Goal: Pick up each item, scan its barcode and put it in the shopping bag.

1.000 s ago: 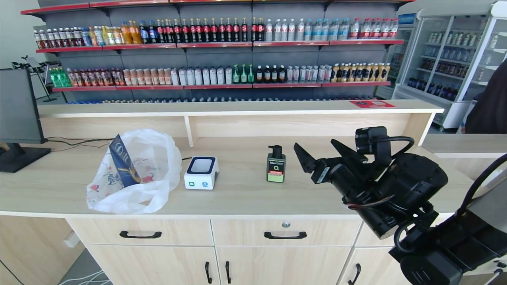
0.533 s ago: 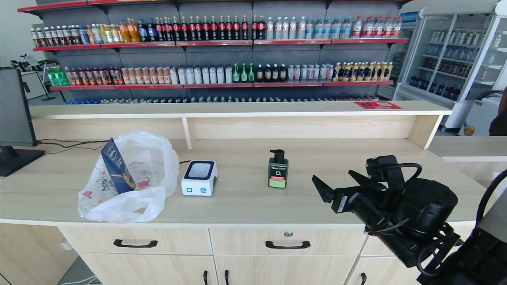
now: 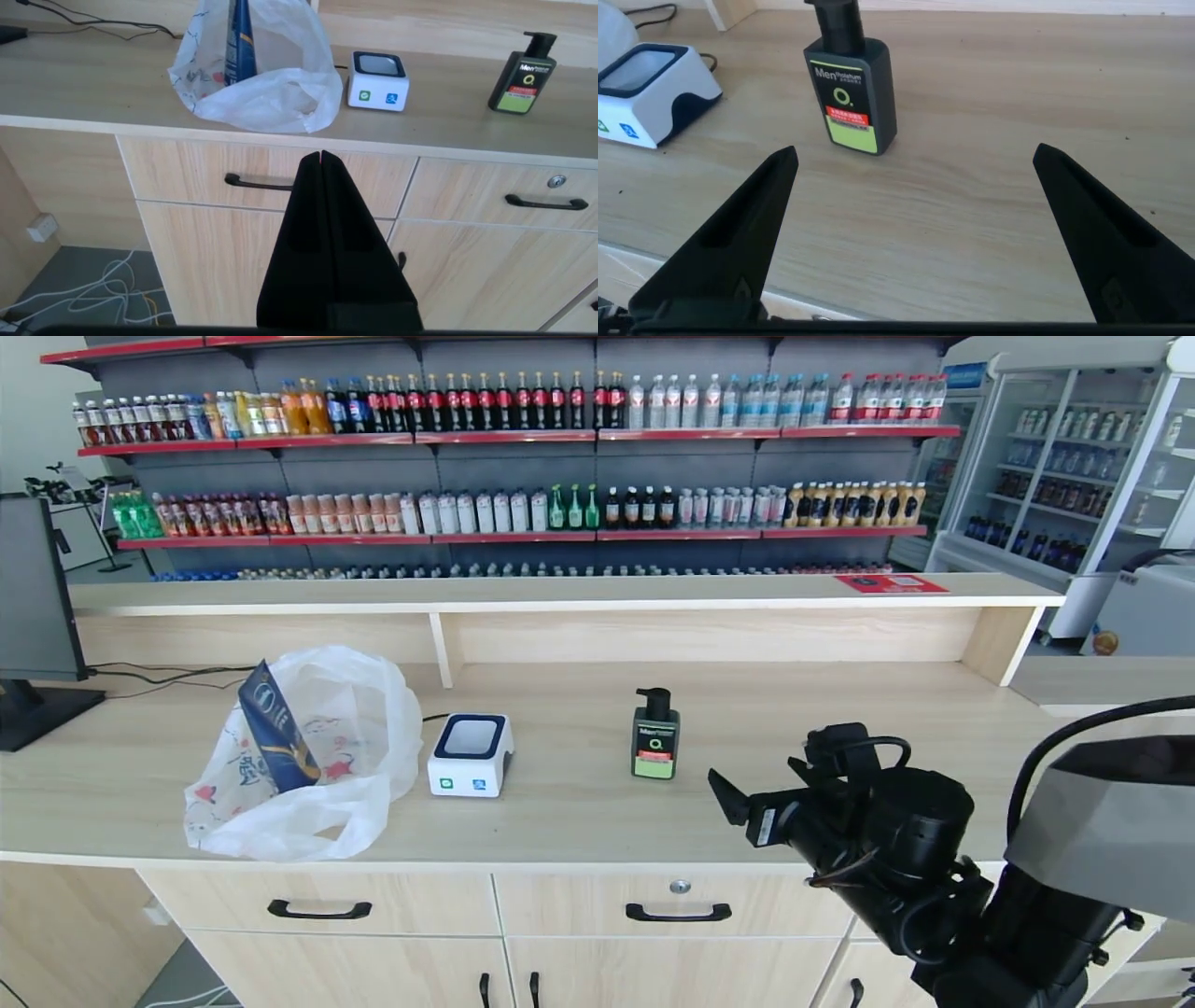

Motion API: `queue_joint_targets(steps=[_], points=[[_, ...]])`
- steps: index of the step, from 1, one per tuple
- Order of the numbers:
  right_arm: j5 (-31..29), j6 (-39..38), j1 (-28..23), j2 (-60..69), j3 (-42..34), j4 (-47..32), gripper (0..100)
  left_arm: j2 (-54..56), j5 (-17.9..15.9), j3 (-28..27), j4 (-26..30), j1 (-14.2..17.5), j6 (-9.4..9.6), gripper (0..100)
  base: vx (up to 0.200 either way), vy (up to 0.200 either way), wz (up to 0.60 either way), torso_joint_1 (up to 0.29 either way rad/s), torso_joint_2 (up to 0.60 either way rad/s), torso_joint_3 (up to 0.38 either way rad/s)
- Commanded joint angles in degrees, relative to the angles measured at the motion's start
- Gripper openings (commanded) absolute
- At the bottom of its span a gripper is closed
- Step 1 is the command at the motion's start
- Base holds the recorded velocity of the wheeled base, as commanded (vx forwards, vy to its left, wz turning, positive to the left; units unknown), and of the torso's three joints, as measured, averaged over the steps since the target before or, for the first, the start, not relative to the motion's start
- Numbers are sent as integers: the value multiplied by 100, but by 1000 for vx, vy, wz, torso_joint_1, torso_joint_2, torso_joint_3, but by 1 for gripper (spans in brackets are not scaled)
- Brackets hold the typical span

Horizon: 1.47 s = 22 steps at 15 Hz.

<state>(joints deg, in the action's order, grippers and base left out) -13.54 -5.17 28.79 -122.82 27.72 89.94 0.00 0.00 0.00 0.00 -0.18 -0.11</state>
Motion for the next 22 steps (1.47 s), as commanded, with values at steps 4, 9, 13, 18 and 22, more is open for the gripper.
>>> queue_joint_targets(steps=[4,9,13,18,22], points=[[1,95,-23,-1156,1385,6,100,0,0,0,0,1,-7,0,0,0,0,0,0,0],[-8,236,39,-1693,2176,6,100,0,0,0,0,1,-7,0,0,0,0,0,0,0],[-254,121,21,-2018,2572,6,100,0,0,0,0,9,-24,0,0,0,0,0,0,0],[-280,253,-58,-2264,2879,6,100,0,0,0,0,9,-15,0,0,0,0,0,0,0],[-280,174,-313,-2352,2914,6,100,0,0,0,0,1,-15,0,0,0,0,0,0,0]])
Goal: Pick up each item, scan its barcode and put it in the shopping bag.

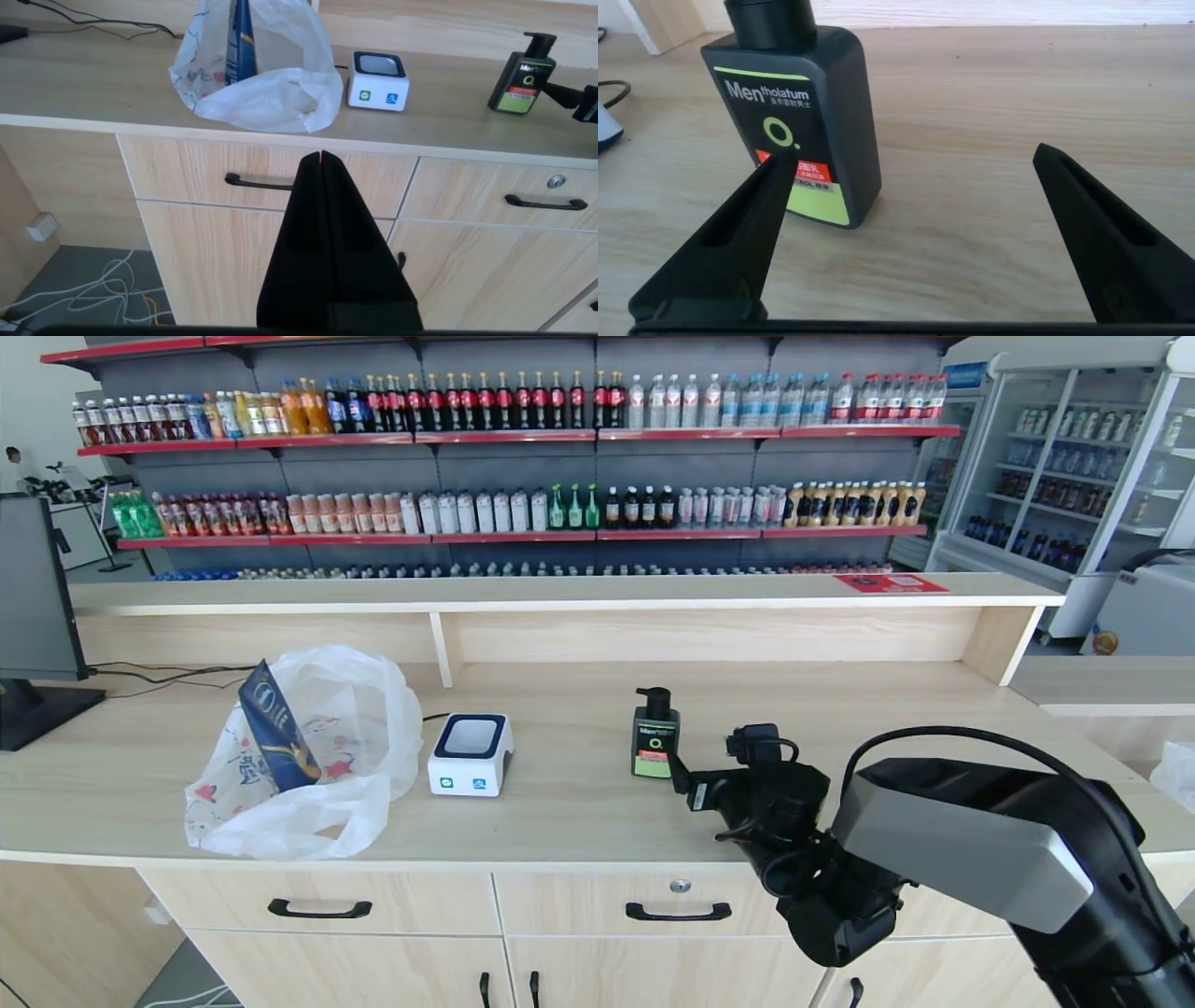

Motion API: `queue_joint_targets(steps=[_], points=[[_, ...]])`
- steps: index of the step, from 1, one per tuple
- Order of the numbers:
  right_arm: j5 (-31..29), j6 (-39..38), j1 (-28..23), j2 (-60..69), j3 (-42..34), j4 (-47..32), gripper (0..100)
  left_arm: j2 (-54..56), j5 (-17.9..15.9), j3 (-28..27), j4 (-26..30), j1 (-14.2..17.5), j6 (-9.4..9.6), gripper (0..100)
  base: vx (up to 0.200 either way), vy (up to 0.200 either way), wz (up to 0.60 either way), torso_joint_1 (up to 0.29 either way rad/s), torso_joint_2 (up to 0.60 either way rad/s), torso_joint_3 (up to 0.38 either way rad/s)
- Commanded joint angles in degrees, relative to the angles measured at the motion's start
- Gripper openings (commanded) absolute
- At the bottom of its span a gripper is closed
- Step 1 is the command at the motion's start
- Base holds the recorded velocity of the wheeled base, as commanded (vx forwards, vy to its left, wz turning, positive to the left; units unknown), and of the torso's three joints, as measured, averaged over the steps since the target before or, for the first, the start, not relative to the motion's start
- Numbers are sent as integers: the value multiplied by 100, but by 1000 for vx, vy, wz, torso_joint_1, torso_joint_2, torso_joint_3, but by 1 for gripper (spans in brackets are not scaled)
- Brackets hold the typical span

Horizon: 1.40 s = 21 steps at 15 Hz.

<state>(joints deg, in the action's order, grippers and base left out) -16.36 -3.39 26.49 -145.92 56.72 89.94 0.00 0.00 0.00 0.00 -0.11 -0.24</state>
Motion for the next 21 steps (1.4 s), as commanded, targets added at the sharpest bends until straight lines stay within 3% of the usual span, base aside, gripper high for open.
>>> queue_joint_targets(steps=[1,7,21], points=[[1,-4,-135,-42,23,6,100,0,0,0,0,-7,-2,0,0,0,0,0,0,0],[-60,-4,84,-77,23,6,100,0,0,0,0,-7,7,0,0,0,0,0,0,0],[-113,-83,-118,-191,243,6,100,0,0,0,0,-7,-2,0,0,0,0,0,0,0]])
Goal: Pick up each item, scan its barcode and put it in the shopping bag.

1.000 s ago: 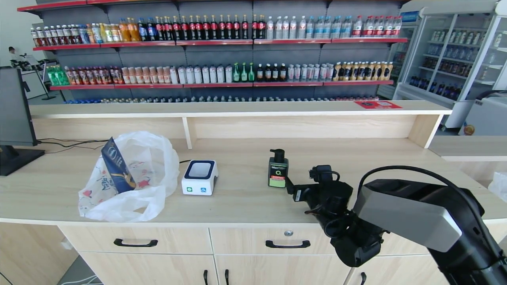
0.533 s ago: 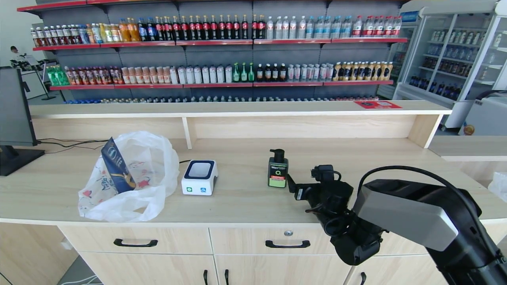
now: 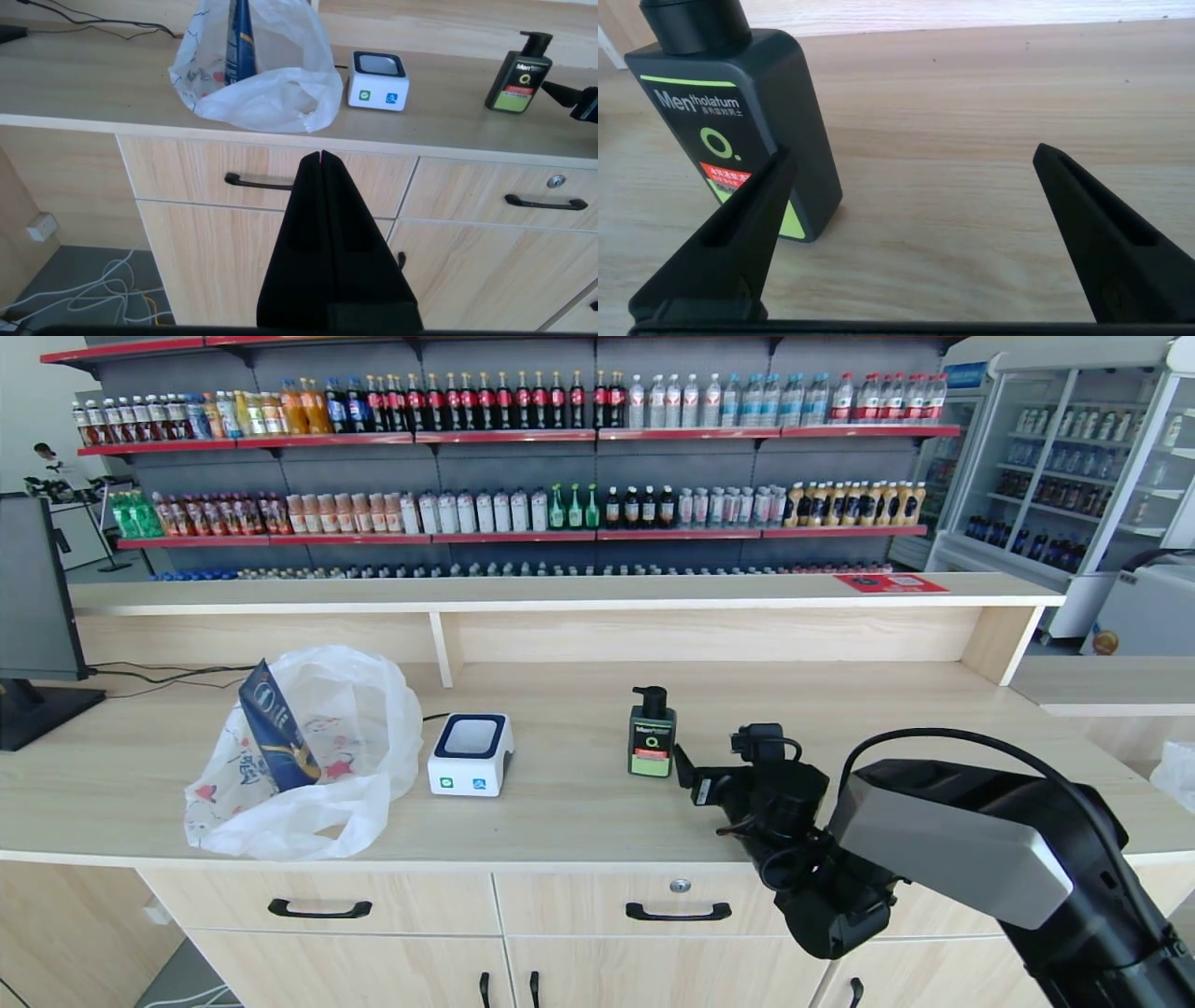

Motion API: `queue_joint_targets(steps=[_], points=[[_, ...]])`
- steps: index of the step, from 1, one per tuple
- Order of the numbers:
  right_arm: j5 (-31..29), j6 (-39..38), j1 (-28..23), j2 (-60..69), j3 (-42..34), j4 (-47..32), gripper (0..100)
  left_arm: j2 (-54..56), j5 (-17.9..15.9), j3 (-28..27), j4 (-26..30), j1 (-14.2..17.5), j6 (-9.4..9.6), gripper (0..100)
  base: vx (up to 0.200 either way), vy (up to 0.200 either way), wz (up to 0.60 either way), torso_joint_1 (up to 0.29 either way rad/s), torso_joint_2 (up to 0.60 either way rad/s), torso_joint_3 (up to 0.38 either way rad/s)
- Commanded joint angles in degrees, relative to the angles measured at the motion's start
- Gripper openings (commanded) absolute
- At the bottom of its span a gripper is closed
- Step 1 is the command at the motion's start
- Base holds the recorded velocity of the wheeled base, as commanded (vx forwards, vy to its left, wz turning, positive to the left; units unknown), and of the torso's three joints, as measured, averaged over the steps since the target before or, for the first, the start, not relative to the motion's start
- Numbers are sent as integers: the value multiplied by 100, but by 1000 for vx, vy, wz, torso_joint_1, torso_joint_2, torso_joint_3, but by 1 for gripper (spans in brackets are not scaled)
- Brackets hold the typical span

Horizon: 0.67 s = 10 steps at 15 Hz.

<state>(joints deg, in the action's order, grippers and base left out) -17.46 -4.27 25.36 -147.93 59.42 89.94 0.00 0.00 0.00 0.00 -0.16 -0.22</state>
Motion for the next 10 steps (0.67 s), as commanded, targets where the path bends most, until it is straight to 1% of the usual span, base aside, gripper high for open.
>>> queue_joint_targets(steps=[1,4,7,10], points=[[-3,-13,-4,36,-88,6,100,0,0,0,0,-2,4,0,0,0,0,0,0,0],[-3,-30,13,212,-422,6,100,0,0,0,0,-2,4,0,0,0,0,0,0,0],[5,-30,48,239,-325,6,100,0,0,0,0,-2,4,0,0,0,0,0,0,0],[5,-48,189,72,-62,6,100,0,0,0,0,-2,4,0,0,0,0,0,0,0]])
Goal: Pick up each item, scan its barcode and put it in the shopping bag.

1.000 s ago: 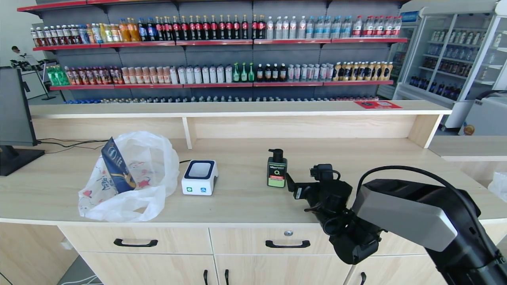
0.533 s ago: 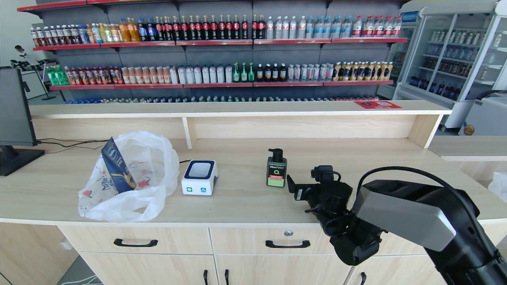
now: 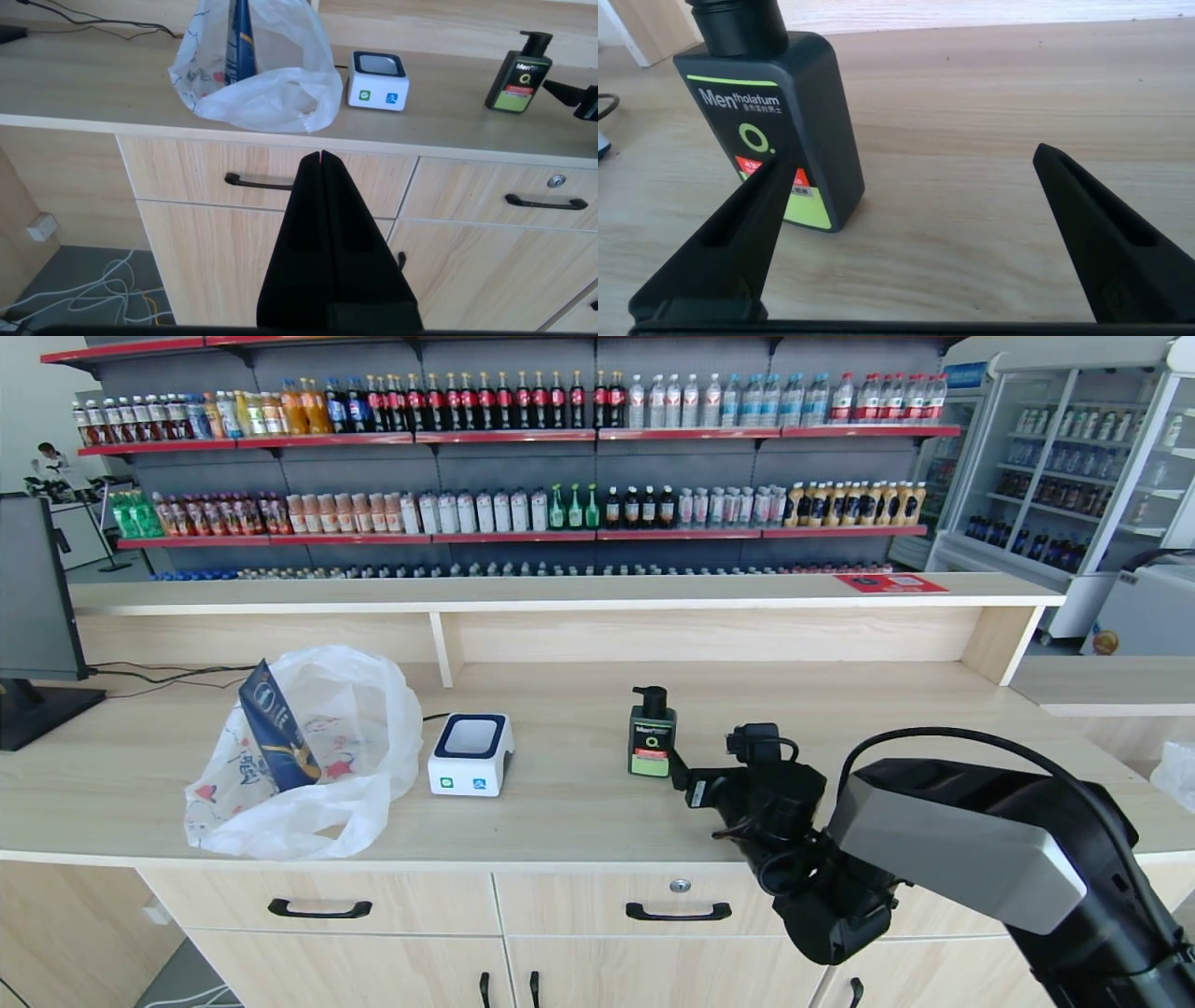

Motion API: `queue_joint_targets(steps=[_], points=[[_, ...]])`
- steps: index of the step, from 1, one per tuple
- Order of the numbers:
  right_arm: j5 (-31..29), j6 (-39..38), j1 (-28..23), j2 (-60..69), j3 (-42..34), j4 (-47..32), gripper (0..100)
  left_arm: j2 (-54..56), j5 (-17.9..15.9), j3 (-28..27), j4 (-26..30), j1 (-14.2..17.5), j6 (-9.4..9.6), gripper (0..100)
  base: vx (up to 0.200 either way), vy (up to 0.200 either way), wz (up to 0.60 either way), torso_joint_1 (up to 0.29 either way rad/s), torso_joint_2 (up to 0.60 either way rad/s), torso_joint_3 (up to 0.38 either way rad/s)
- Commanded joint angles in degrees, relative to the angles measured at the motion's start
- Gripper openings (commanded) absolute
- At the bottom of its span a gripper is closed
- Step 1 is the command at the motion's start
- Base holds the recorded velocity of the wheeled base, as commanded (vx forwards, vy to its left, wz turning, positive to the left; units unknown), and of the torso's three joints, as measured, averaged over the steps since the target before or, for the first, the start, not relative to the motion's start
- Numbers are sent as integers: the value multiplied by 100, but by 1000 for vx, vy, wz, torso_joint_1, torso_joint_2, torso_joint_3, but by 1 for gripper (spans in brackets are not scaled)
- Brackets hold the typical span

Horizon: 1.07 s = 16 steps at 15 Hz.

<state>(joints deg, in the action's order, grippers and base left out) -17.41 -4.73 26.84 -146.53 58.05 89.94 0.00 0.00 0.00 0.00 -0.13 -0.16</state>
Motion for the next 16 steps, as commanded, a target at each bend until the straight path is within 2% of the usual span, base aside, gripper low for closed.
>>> queue_joint_targets(steps=[1,16], points=[[1,-2,58,-104,101,6,100,0,0,0,0,-4,-2,0,0,0,0,0,0,0],[-8,7,-83,-464,848,6,100,0,0,0,0,-4,-2,0,0,0,0,0,0,0]])
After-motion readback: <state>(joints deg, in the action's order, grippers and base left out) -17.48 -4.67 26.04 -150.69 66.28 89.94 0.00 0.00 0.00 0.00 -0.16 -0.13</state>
